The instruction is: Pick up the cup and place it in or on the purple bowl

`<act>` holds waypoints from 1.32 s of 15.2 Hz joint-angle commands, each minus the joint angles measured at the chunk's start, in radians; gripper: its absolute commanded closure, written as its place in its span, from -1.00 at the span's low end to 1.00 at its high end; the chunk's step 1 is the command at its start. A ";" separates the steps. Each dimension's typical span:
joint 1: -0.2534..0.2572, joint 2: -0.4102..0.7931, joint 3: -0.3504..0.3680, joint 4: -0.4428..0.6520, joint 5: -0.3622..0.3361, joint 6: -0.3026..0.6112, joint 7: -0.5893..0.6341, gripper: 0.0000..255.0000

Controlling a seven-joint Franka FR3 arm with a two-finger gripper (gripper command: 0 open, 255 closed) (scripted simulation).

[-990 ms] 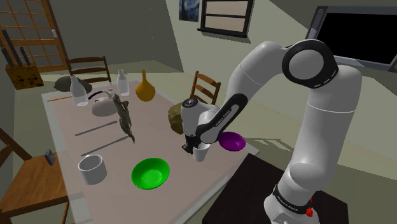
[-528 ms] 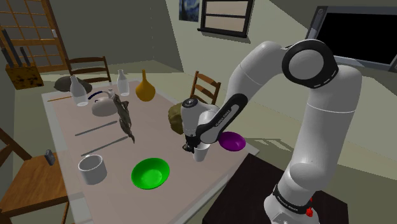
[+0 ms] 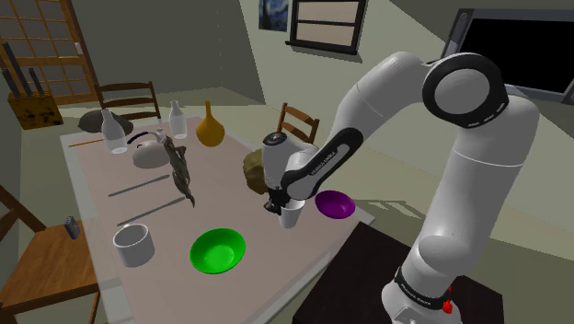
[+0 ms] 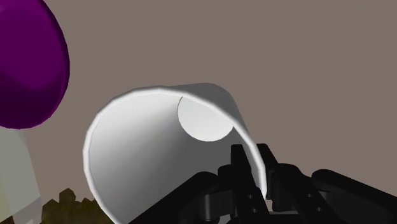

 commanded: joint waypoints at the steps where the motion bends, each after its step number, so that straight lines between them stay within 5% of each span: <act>1: 0.000 -0.029 0.006 -0.003 0.023 -0.023 -0.019 1.00; 16: 0.007 -0.189 0.015 0.044 0.146 -0.210 -0.136 1.00; 20: -0.035 -0.273 -0.043 -0.035 0.156 -0.192 -0.243 1.00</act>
